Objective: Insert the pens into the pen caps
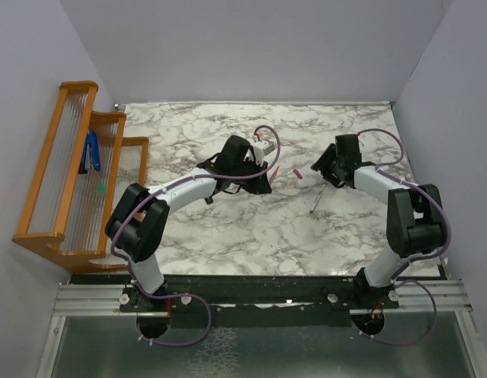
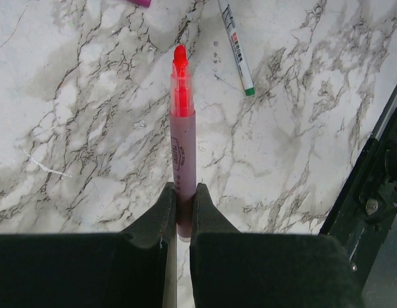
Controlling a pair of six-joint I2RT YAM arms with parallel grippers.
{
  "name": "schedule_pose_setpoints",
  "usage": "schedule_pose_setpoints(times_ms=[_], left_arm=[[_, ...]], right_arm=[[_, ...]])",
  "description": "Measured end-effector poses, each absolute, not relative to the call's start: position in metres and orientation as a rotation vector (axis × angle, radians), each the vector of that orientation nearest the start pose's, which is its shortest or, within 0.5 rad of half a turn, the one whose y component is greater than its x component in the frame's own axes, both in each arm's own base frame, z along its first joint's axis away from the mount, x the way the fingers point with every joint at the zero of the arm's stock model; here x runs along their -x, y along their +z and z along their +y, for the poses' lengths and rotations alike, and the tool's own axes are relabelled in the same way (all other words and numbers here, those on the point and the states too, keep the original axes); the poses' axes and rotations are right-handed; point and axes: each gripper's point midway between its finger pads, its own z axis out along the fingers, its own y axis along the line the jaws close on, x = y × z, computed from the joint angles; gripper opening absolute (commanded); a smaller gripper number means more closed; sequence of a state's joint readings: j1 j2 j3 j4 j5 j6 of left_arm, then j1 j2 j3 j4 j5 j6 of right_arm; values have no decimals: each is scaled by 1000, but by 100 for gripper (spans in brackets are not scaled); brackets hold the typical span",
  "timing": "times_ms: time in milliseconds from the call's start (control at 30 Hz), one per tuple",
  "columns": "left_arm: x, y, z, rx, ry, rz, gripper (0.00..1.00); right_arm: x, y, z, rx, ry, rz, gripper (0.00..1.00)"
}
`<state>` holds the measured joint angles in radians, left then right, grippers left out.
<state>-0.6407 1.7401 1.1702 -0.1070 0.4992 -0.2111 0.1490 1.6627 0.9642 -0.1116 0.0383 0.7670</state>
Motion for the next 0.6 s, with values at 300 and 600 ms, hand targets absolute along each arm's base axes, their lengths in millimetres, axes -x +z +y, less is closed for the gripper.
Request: schedule_pose_setpoints(times_ms=[300,600], left_arm=[[-308,120,-344,-776,-1003,2218,0],[-308,120,-344,-775,-1003,2218,0]], right_arm=[[-416,53,80,-767,381,2305,59],[-421,56,73,-771,380,2280,59]])
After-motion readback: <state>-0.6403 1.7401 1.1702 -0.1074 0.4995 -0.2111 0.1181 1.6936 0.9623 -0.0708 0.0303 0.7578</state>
